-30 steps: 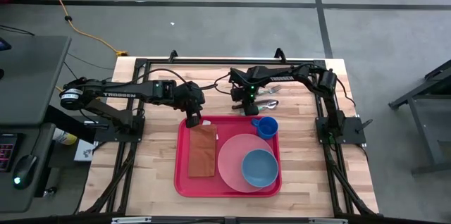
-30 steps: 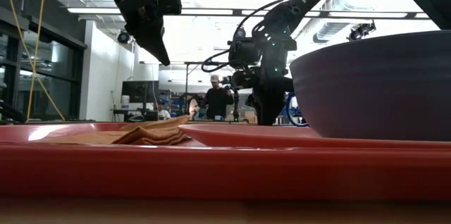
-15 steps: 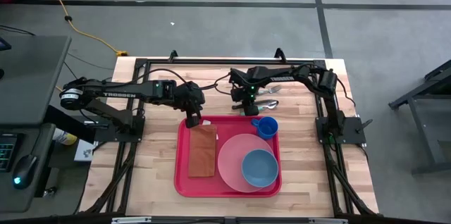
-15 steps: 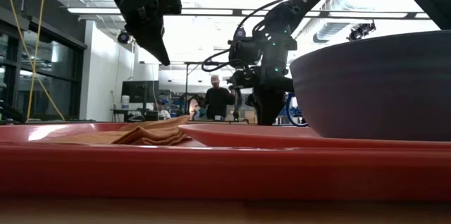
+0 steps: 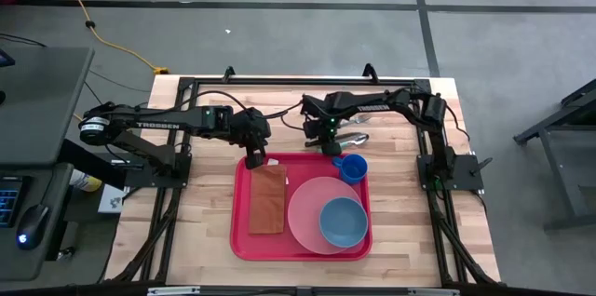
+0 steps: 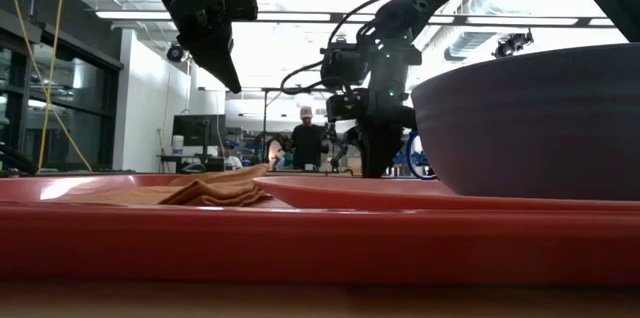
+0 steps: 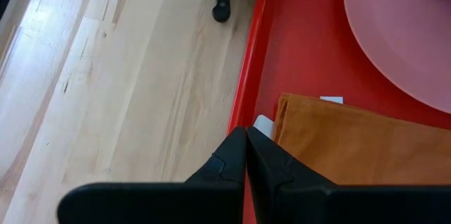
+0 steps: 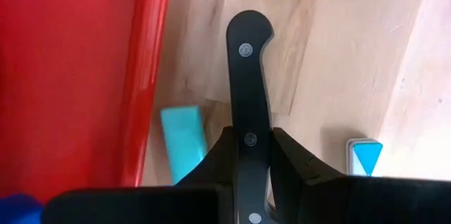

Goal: Set up tray
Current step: Put the black knife on top of the orange napkin on the serving tray

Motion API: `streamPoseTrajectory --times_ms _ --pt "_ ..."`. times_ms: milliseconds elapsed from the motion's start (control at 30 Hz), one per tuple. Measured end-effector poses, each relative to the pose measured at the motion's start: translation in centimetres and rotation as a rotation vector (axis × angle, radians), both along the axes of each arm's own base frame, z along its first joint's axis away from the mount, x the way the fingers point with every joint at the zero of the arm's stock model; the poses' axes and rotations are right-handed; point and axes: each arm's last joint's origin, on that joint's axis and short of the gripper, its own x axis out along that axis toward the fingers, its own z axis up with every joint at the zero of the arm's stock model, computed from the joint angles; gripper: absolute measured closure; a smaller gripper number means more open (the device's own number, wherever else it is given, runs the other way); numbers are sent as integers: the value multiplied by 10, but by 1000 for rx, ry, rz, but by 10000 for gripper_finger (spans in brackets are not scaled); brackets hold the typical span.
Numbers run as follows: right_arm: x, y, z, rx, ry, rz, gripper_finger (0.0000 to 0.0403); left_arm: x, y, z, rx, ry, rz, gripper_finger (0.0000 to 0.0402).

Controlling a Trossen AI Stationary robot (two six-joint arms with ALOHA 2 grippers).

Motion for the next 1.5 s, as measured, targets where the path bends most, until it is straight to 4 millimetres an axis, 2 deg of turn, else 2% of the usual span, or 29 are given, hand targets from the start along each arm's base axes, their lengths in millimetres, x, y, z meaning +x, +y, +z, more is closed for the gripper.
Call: streamPoseTrajectory --times_ms 200,300,600,800,900,1167,1367,1500 --pt "0 0 1 -8 8 0 372 0 0 0 0 0 0 357" --pt "2 -1 8 -19 6 -1 372 0 0 0 0 0 0 357" --pt "19 -9 52 -95 -53 25 372 0 0 0 -1 0 0 357" --pt "21 -9 80 -93 -53 45 372 0 0 0 -1 0 0 357" --pt "24 -1 92 -82 -52 103 372 0 0 0 5 2 -7 357" --pt "31 44 116 -10 -80 352 372 -8 4 6 14 4 -13 357" --pt "37 67 131 83 -149 407 372 -30 16 23 25 -33 46 357" --pt "40 78 140 83 -173 413 372 -47 22 39 56 -98 74 357"
